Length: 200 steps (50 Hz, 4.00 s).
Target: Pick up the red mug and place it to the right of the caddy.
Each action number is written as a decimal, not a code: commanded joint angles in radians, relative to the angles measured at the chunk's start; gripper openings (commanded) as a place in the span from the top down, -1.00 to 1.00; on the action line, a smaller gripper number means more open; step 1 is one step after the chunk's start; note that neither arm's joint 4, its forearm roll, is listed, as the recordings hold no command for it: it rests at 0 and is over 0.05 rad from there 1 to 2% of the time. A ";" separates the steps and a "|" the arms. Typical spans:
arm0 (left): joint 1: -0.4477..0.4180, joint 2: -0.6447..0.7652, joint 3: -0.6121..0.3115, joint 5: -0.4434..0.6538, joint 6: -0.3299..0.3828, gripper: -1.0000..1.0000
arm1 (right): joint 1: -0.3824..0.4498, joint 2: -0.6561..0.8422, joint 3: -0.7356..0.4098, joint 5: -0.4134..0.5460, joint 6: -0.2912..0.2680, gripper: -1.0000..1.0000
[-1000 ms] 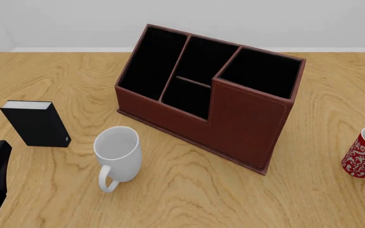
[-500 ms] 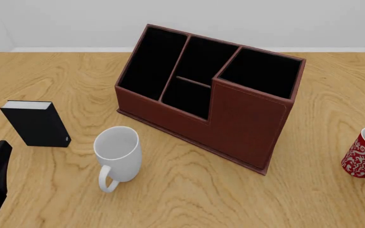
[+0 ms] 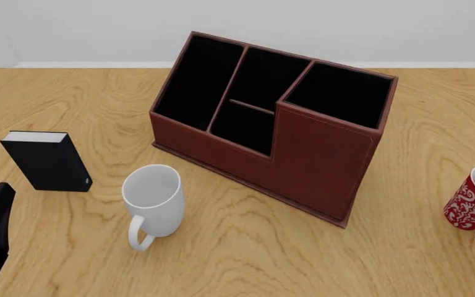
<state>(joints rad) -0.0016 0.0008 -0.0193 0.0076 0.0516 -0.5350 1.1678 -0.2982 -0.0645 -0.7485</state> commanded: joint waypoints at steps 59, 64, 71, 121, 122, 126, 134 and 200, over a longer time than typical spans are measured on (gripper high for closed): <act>0.004 0.001 -0.009 -0.006 -0.024 -1.00 | 0.391 -0.411 0.030 0.323 0.048 1.00; 0.004 -0.001 -0.002 -0.012 -0.023 -1.00 | 0.424 -0.390 0.028 0.306 0.063 1.00; 0.004 -0.001 -0.002 -0.011 -0.022 -1.00 | 0.464 -0.368 0.027 0.287 0.073 1.00; 0.004 -0.001 -0.003 -0.012 -0.022 -1.00 | 0.522 -0.267 0.066 0.185 0.085 1.00; 0.004 0.001 -0.009 -0.006 -0.022 -1.00 | 0.525 -0.267 0.067 0.184 0.090 1.00; 0.004 0.001 -0.006 -0.010 -0.022 -1.00 | 0.523 -0.261 0.071 0.176 0.085 1.00; 0.003 0.000 -0.012 -0.004 -0.021 -1.00 | 0.522 -0.253 0.081 0.165 0.085 1.00; 0.004 -0.001 0.000 -0.017 -0.019 -1.00 | 0.476 -0.397 0.040 0.311 0.140 -1.00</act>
<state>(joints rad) 0.0023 0.0007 -0.0238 -0.0051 0.0324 -0.0271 0.8987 -0.2150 0.1253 -0.6251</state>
